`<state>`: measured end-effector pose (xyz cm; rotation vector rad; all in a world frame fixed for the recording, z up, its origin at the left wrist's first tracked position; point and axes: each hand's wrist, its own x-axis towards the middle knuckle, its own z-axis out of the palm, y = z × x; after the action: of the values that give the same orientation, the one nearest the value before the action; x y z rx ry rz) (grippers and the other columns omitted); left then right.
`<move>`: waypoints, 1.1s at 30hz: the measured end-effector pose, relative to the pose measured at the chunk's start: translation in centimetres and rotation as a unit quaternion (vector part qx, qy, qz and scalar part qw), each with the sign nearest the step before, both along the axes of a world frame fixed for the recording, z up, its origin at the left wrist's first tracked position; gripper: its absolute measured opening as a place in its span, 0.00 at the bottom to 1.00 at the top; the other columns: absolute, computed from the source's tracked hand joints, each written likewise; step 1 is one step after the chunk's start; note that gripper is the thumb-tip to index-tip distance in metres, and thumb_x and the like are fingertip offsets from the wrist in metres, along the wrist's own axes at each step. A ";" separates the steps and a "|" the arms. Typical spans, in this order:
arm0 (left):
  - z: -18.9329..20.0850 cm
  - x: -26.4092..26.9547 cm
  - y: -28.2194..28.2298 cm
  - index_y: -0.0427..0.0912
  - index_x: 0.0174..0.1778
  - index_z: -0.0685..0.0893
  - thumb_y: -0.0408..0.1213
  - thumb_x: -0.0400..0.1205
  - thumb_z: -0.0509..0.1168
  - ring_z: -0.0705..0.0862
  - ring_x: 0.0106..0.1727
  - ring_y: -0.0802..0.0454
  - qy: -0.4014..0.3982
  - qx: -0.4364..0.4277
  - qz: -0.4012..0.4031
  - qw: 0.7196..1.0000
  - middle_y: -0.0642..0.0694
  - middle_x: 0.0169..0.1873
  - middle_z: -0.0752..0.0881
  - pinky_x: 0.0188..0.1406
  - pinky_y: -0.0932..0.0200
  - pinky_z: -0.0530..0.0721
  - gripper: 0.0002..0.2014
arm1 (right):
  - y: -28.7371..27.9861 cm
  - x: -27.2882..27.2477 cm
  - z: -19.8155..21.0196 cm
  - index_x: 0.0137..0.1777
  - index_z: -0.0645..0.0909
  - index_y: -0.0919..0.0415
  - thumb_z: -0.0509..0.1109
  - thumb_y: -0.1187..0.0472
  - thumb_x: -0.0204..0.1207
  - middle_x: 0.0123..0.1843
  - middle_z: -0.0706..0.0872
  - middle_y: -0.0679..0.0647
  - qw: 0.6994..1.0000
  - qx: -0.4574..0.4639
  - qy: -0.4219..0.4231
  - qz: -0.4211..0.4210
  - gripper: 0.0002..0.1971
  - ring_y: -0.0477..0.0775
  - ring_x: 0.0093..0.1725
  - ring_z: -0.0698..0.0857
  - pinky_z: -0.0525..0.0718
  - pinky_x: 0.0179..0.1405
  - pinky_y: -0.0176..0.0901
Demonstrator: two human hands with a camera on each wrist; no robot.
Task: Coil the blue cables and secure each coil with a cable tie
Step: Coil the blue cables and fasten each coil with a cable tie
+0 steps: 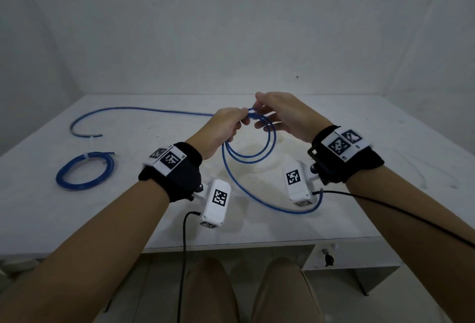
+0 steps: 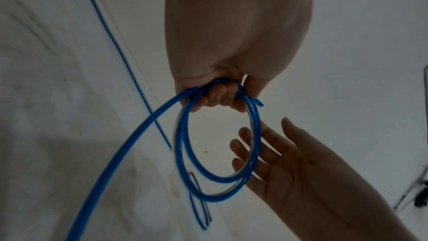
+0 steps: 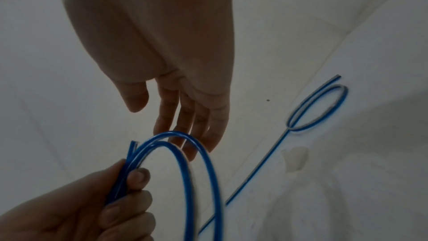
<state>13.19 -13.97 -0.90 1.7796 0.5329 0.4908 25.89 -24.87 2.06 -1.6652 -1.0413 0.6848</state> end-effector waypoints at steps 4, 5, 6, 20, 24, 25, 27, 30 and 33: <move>0.3 -0.1 -0.4 0.43 0.37 0.80 0.44 0.88 0.55 0.65 0.28 0.56 0.007 0.025 -0.009 1.000 0.53 0.27 0.69 0.30 0.61 0.65 0.16 | 0.6 -0.5 0.0 0.50 0.79 0.62 0.63 0.51 0.84 0.43 0.87 0.56 0.999 -0.040 -0.015 0.025 0.13 0.55 0.40 0.86 0.82 0.44 0.46; 0.3 -0.1 -0.4 0.43 0.37 0.80 0.44 0.88 0.56 0.66 0.28 0.57 0.007 0.025 -0.005 1.000 0.53 0.27 0.69 0.31 0.61 0.66 0.16 | 0.6 -0.6 0.0 0.51 0.79 0.63 0.62 0.51 0.84 0.42 0.86 0.57 0.998 -0.052 -0.018 0.028 0.14 0.55 0.40 0.86 0.82 0.44 0.46; 0.3 -0.2 -0.3 0.43 0.37 0.80 0.44 0.88 0.56 0.66 0.29 0.56 0.006 0.024 -0.003 1.000 0.53 0.27 0.70 0.31 0.61 0.66 0.16 | 0.6 -0.6 0.0 0.52 0.80 0.64 0.61 0.50 0.84 0.41 0.86 0.58 0.997 -0.062 -0.020 0.031 0.15 0.56 0.40 0.86 0.81 0.44 0.47; 0.4 -0.9 0.0 0.41 0.42 0.83 0.49 0.86 0.61 0.73 0.28 0.54 -0.008 -0.019 -0.039 0.999 0.52 0.27 0.72 0.36 0.59 0.74 0.16 | 0.4 -0.3 -0.1 0.37 0.75 0.63 0.60 0.61 0.84 0.33 0.82 0.58 0.996 -0.003 0.087 0.034 0.14 0.57 0.35 0.85 0.83 0.44 0.47; 0.5 -0.9 0.2 0.41 0.40 0.82 0.50 0.85 0.62 0.73 0.27 0.55 -0.009 -0.026 -0.039 0.999 0.51 0.27 0.71 0.35 0.60 0.75 0.16 | 0.3 -0.4 -0.4 0.30 0.69 0.60 0.60 0.63 0.82 0.29 0.85 0.58 0.992 0.027 0.121 -0.001 0.17 0.59 0.35 0.86 0.84 0.44 0.48; 0.4 -0.8 0.1 0.41 0.39 0.81 0.49 0.86 0.62 0.71 0.26 0.55 -0.012 -0.028 -0.036 0.999 0.51 0.27 0.70 0.34 0.60 0.75 0.16 | 0.3 -0.4 -0.5 0.30 0.69 0.59 0.60 0.63 0.82 0.29 0.85 0.58 0.992 0.032 0.122 -0.008 0.16 0.60 0.36 0.87 0.84 0.43 0.47; 0.4 -0.5 0.1 0.42 0.37 0.79 0.49 0.86 0.62 0.68 0.25 0.55 -0.024 -0.039 -0.019 0.999 0.52 0.24 0.68 0.33 0.59 0.72 0.16 | 0.3 -0.5 -0.6 0.33 0.71 0.60 0.61 0.61 0.83 0.31 0.88 0.59 0.993 0.036 0.114 -0.014 0.15 0.60 0.37 0.88 0.85 0.44 0.48; 0.4 -0.3 0.3 0.43 0.35 0.76 0.48 0.87 0.60 0.62 0.24 0.55 -0.057 -0.093 0.032 0.994 0.55 0.20 0.65 0.31 0.59 0.68 0.17 | 0.2 -0.5 -0.8 0.46 0.75 0.60 0.62 0.52 0.84 0.42 0.90 0.62 0.993 0.040 0.111 -0.022 0.12 0.60 0.41 0.89 0.86 0.49 0.51; 0.4 -0.2 0.5 0.43 0.35 0.75 0.47 0.87 0.59 0.63 0.24 0.55 -0.101 -0.171 0.066 0.978 0.54 0.19 0.65 0.30 0.60 0.68 0.17 | -0.1 -0.5 -1.1 0.56 0.76 0.59 0.59 0.50 0.85 0.48 0.90 0.62 0.990 0.042 0.135 -0.024 0.13 0.60 0.44 0.89 0.85 0.52 0.52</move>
<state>12.99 -13.45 -0.49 1.3557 0.5585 0.6251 25.34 -24.96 0.97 -1.4721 -0.8239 0.7983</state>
